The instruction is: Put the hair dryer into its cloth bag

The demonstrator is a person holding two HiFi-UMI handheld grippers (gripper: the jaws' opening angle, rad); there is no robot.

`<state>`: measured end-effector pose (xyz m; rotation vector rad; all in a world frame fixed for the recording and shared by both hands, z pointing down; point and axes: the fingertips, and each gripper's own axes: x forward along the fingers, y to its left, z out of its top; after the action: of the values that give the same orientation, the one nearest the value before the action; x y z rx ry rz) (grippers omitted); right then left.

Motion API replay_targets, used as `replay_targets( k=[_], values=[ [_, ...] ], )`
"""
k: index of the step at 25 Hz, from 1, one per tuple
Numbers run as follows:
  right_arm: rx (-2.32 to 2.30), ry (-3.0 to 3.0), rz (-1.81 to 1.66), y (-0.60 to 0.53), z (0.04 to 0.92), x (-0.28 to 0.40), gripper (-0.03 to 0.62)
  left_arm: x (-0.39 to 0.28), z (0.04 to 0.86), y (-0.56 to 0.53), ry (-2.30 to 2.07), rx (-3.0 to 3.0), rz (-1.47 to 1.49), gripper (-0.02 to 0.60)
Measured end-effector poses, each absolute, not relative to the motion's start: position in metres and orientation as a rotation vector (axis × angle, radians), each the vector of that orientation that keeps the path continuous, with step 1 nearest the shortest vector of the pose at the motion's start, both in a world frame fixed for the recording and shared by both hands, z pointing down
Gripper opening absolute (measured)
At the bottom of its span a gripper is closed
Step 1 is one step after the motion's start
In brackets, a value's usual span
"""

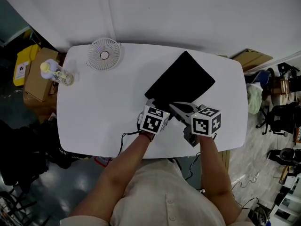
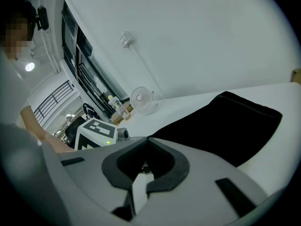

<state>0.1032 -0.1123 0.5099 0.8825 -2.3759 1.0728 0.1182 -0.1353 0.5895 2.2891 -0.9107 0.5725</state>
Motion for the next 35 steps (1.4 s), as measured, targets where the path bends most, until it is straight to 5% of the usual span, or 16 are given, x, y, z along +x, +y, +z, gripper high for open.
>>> replay_targets(
  k=[31,35],
  values=[
    [0.932,-2.333,1.021,-0.115,0.517,0.100,0.023,0.113,0.583,-0.132,-0.816,2.305,0.464,0.118],
    [0.924,-2.332,0.966,-0.111,0.517,0.095,0.047,0.104,0.585,-0.125,-0.818,2.294,0.473,0.083]
  ],
)
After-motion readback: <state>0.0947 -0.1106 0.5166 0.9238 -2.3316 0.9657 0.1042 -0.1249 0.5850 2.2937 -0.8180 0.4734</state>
